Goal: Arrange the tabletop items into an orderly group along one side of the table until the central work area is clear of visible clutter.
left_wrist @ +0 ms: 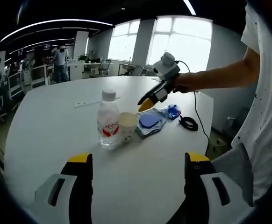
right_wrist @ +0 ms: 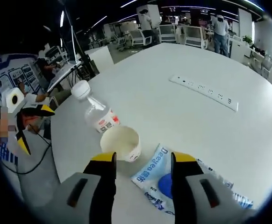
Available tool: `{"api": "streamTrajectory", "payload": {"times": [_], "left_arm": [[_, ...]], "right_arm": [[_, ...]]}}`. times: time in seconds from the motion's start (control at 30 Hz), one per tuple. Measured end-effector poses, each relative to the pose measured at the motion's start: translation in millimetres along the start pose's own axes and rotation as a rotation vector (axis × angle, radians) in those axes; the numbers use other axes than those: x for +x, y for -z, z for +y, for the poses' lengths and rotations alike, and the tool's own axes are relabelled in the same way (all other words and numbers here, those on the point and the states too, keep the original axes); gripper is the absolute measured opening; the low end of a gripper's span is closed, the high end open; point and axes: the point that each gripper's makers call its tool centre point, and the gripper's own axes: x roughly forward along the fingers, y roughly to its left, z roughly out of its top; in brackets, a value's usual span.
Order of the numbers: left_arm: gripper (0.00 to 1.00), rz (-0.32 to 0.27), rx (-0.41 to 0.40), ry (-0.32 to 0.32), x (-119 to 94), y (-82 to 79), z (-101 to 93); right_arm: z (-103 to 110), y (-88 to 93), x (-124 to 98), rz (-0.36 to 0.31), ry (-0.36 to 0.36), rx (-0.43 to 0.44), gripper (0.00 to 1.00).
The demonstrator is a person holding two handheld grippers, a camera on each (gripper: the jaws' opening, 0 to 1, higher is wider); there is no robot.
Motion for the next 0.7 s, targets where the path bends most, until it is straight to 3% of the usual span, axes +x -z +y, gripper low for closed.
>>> {"api": "streamTrajectory", "payload": {"times": [0.2, 0.7], "left_arm": [[0.84, 0.001, 0.010, 0.006, 4.0, -3.9, -5.9], [0.89, 0.015, 0.037, 0.010, 14.2, -10.2, -26.3]], "right_arm": [[0.2, 6.8, -24.0, -0.056, 0.018, 0.021, 0.54], [-9.6, 46.2, -87.8, -0.161, 0.076, 0.075, 0.64]]}}
